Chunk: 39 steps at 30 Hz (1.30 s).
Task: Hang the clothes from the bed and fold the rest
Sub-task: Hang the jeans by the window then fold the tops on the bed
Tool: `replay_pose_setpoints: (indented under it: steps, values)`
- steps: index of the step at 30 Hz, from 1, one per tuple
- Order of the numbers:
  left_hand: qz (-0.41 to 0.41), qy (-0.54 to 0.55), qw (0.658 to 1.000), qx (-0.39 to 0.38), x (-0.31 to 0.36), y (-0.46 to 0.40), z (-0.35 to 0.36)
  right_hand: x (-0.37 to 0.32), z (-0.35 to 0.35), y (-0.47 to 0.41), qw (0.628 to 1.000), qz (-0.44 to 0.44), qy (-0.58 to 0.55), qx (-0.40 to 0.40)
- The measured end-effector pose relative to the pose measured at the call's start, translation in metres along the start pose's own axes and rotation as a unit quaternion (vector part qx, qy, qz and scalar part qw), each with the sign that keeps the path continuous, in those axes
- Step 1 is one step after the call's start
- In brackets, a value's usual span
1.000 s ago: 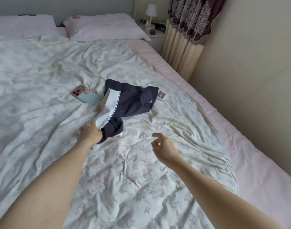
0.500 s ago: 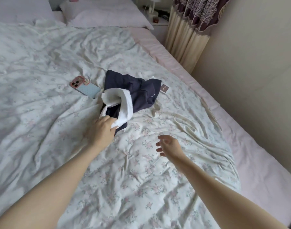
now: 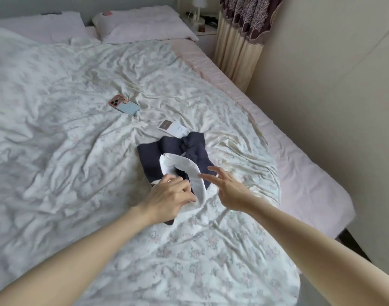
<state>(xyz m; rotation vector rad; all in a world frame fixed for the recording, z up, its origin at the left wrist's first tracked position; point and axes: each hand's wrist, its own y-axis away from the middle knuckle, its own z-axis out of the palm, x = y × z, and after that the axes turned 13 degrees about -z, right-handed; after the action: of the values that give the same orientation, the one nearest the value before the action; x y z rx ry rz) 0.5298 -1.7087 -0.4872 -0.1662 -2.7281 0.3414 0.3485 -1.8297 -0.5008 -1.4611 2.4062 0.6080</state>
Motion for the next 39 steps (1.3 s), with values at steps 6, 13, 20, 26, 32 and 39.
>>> replay_pose_setpoints:
  steps: [6,13,20,26,32,39]
  values:
    - [0.048,-0.021,0.998,-0.020,0.067,0.056,-0.034,-0.040,0.014,0.059,0.975,-0.098,0.101,-0.170]
    - [-0.064,0.034,0.996,0.044,0.100,0.091,-0.081,-0.074,0.013,0.132,0.978,-0.031,-0.023,-0.203]
    - [-0.180,0.200,0.956,0.119,0.135,0.103,-0.123,-0.142,0.003,0.147,0.929,-0.034,-0.354,-0.104]
    - [-0.195,0.099,0.970,0.103,0.132,0.117,-0.156,-0.151,0.000,0.167,0.984,-0.026,0.024,-0.177]
    - [-0.185,-0.058,0.980,-0.053,0.087,0.129,-0.160,-0.126,-0.050,0.163,0.943,-0.013,0.276,-0.187]
    - [-0.378,-0.067,0.911,-0.152,0.043,0.105,-0.167,-0.114,-0.094,0.144,0.959,-0.068,0.270,-0.053]
